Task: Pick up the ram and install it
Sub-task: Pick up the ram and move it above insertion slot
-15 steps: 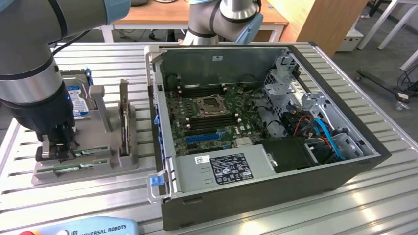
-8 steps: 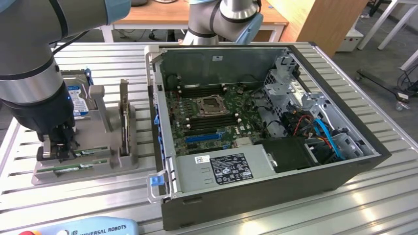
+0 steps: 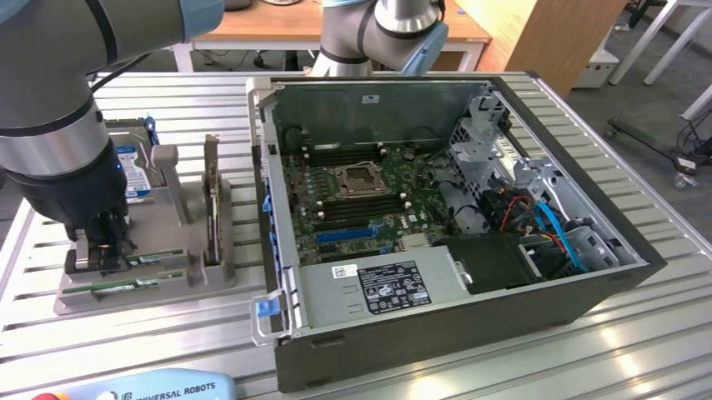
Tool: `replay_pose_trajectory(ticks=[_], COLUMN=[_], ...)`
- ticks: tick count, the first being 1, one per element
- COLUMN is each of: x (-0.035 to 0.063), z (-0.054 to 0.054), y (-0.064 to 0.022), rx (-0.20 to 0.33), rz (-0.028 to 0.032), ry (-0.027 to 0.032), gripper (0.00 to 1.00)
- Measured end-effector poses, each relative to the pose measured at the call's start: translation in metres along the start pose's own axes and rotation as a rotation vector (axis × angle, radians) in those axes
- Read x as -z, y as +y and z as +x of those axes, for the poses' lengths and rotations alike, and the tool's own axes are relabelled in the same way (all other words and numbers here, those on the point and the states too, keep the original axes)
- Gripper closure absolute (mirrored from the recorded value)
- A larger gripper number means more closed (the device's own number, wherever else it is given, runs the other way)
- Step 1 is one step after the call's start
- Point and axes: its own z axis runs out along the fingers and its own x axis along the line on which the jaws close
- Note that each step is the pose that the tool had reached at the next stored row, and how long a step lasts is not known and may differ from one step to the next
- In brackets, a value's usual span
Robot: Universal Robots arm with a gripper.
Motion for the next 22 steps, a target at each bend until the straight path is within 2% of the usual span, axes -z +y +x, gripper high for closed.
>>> replay_pose_trajectory(ticks=[6,9,22], x=[0.0002,-0.0003,-0.0129], z=[0.0,0.0,0.0], y=[-0.0056,-0.0057,-0.0064], rx=[0.0,0.0,0.002], rz=[0.0,-0.0001,-0.0001], ry=[0.0,0.0,0.0], gripper=[0.69,0.69,0.69])
